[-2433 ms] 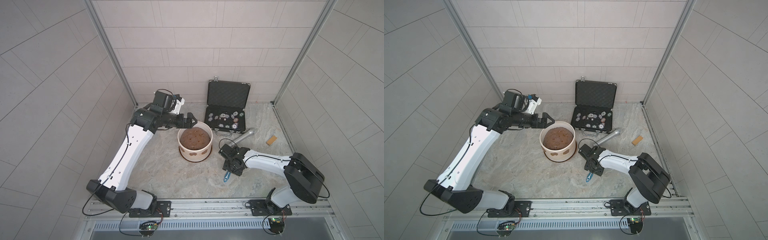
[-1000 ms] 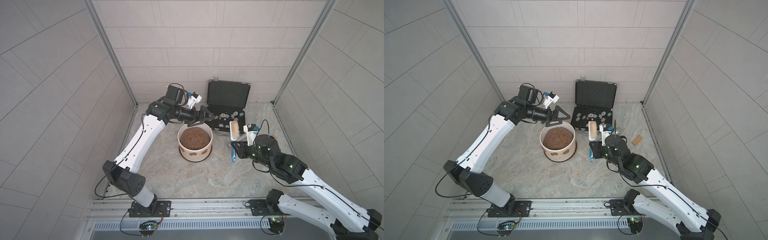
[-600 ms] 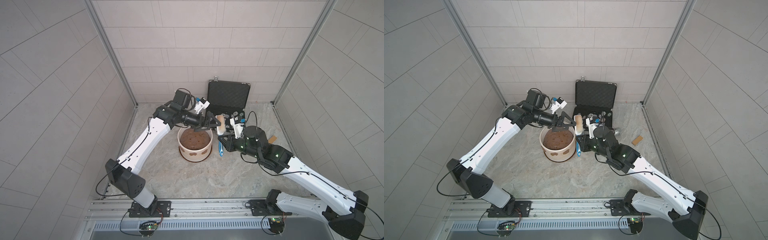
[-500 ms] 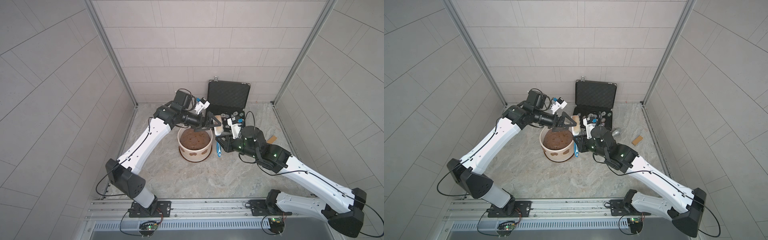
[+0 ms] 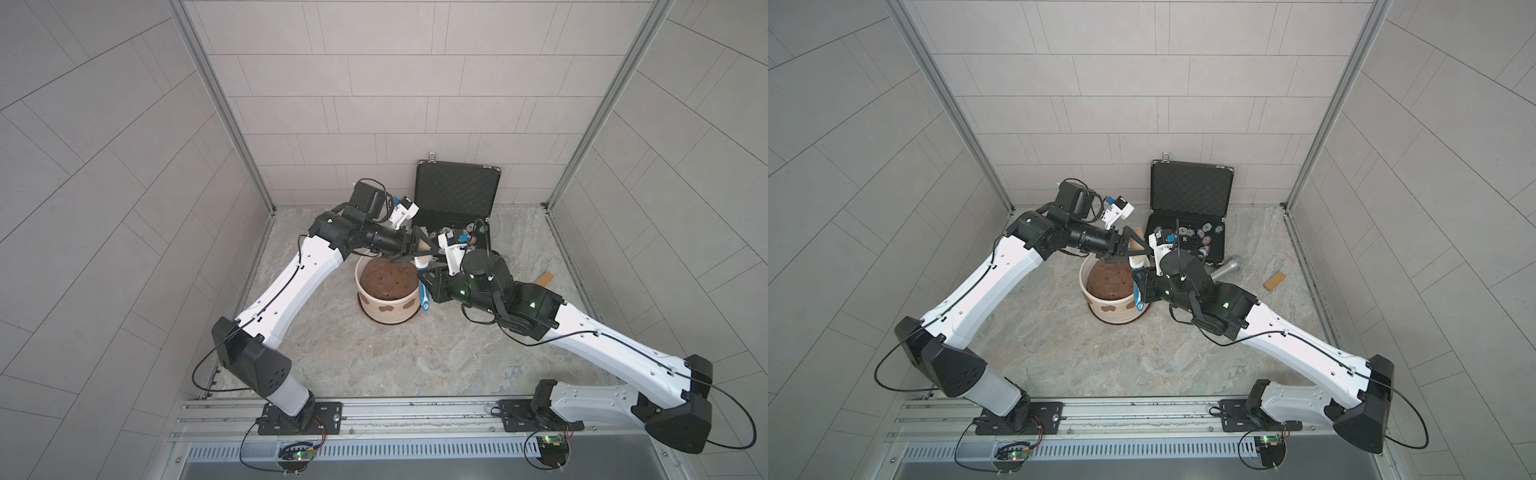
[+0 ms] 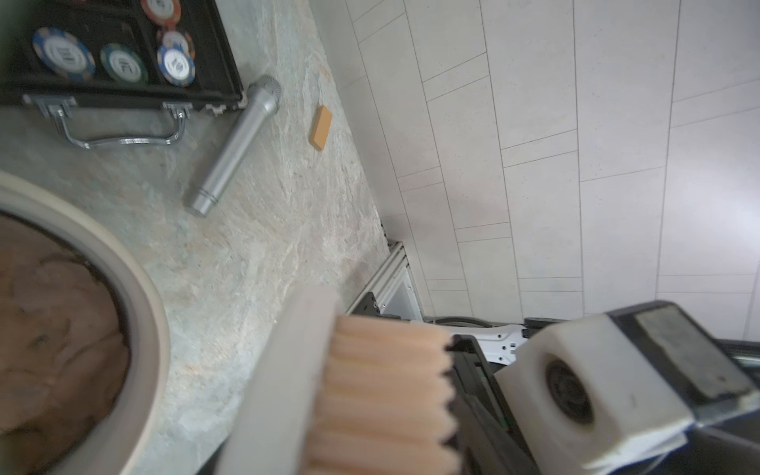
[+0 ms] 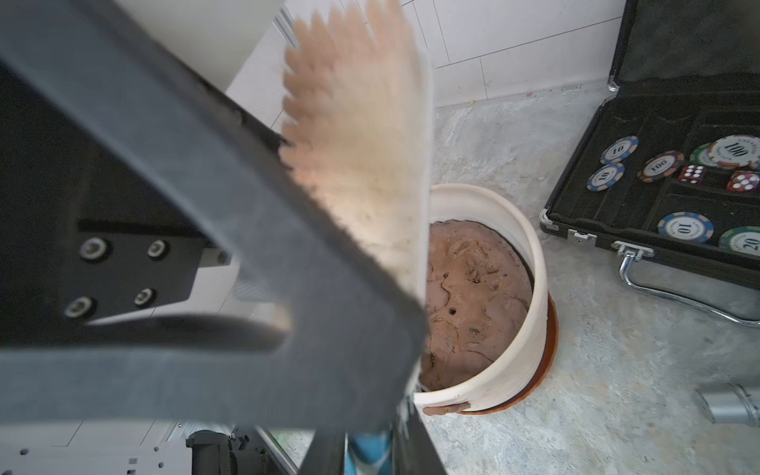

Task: Scrub the dried mud off the ceramic pot
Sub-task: Pick up the brush from the center of the board.

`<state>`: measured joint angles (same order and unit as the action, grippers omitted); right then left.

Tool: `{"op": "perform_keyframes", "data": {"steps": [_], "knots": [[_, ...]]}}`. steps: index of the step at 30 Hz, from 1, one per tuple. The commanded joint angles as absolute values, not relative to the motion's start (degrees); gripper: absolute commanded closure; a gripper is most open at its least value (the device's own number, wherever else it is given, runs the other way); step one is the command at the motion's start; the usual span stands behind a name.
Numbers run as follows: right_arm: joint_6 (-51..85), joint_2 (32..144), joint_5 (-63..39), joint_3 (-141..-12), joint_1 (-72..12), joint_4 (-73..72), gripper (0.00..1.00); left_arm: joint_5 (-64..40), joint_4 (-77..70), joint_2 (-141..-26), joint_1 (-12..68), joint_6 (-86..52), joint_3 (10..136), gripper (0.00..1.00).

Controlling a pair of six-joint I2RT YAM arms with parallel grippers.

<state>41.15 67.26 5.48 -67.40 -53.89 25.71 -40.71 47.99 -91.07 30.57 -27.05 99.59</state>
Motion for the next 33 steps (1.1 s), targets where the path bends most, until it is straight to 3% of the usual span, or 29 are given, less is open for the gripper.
{"op": "perform_keyframes", "data": {"steps": [1,14,18,25,30,33], "knots": [[40.95,67.32,8.06,-68.82,-54.4,26.51,0.89,-41.59,47.98,-90.31,30.76,-27.09,99.14,0.49],[40.78,64.81,4.33,-65.55,-54.49,22.13,0.83,-43.87,46.15,-90.0,30.76,-27.87,97.38,0.69],[40.72,63.19,2.18,-63.83,-54.49,19.97,0.65,-44.84,46.1,-89.66,30.68,-27.71,97.47,0.72],[44.07,55.85,-2.88,-57.9,-53.2,17.97,0.21,-46.55,47.72,-88.5,29.56,-26.21,99.76,0.72],[44.92,46.78,-12.47,-50.34,-52.41,9.73,0.03,-51.58,49.35,-88.15,28.64,-24.81,103.16,0.71],[46.11,43.06,-17.09,-46.95,-52.01,0.84,0.0,-58.48,48.8,-88.26,28.55,-24.56,104.51,0.71]]}}
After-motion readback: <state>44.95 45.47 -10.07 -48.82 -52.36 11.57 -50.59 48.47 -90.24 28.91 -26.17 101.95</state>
